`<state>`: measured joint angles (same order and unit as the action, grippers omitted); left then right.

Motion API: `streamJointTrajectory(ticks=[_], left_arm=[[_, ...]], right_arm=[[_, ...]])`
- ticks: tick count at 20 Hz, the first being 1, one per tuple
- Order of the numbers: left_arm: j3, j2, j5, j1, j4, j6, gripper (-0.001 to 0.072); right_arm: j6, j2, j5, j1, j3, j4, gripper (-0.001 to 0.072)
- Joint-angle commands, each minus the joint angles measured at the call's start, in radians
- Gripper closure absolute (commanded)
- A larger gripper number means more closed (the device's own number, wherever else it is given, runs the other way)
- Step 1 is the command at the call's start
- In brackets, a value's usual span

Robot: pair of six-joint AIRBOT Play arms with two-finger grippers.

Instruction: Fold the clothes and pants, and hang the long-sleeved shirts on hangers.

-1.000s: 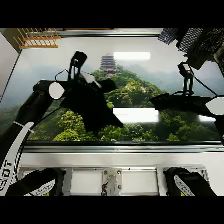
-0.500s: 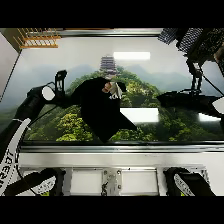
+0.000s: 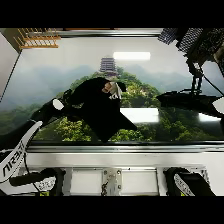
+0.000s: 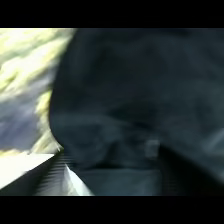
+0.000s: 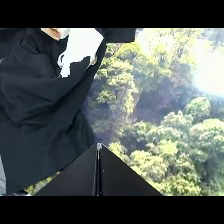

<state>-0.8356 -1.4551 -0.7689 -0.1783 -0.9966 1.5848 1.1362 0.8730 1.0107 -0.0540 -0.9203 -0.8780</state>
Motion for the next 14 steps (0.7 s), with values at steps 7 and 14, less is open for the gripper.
streamJointTrajectory(ticks=[7, 14], left_arm=[[-0.150, 0.089, -0.085, 0.100, -0.087, -0.009, 0.0700], [-0.003, 0.356, -0.176, 0.335, -0.214, -0.007, 0.0700]], right_arm=[[0.132, 0.130, 0.000, 0.000, -0.082, -0.135, 0.0699], [0.136, 0.554, -0.059, 0.113, -0.323, -0.139, 0.0272]])
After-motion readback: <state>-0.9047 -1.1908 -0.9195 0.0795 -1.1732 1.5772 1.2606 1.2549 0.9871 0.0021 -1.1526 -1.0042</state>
